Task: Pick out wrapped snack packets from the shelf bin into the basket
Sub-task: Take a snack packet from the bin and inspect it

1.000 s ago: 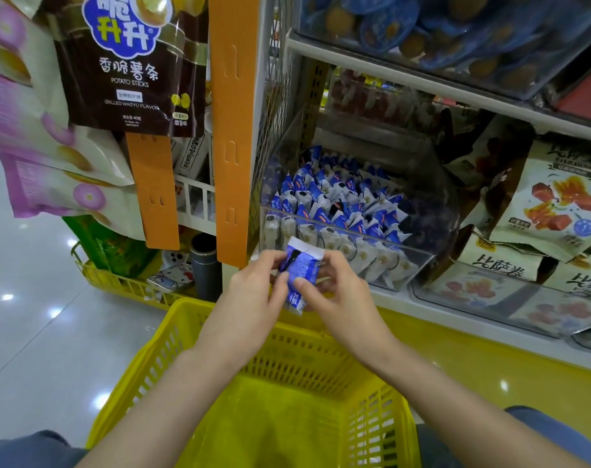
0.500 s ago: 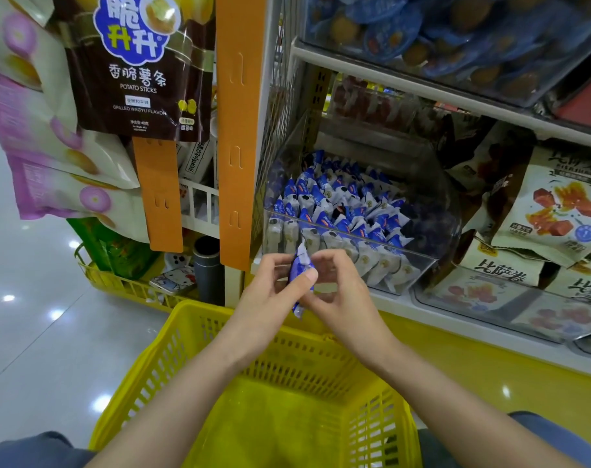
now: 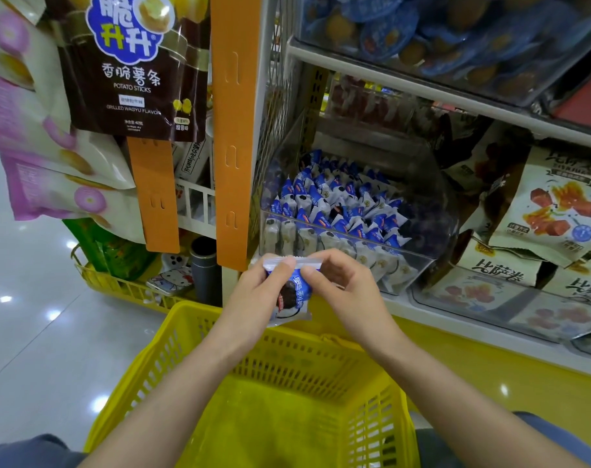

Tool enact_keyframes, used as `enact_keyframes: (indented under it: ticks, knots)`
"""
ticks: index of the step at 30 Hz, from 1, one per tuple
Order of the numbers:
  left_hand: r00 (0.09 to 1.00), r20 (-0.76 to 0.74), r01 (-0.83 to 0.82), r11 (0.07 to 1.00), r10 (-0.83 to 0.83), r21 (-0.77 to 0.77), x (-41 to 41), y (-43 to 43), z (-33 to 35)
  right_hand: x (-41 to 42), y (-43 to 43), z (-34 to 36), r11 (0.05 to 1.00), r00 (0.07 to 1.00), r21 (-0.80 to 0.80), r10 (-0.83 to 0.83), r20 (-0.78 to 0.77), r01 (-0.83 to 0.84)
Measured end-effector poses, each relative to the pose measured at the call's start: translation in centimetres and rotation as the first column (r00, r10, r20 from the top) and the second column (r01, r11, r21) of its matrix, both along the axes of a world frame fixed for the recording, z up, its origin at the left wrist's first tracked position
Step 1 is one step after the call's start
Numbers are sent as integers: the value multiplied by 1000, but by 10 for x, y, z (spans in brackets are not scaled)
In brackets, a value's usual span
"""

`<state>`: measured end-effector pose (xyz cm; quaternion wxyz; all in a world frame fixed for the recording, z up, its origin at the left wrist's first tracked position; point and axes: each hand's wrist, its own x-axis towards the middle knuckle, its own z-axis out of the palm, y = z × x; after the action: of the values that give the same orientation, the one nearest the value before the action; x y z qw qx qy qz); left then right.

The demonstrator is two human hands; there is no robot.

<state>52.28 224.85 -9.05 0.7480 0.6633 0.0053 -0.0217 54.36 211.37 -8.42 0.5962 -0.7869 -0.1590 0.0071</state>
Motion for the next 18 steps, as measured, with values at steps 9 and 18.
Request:
enact_keyframes:
  ticks: [9, 18]
  knots:
    - [983, -171, -80, 991, 61, -109, 4, 0, -1, -11, 2, -1, 983, 980, -173, -23, 196, 57]
    - [988, -152, -64, 985, 40, -157, 5, 2, 1, -4, 3, 1, 980, 971, 190, -9, -238, 56]
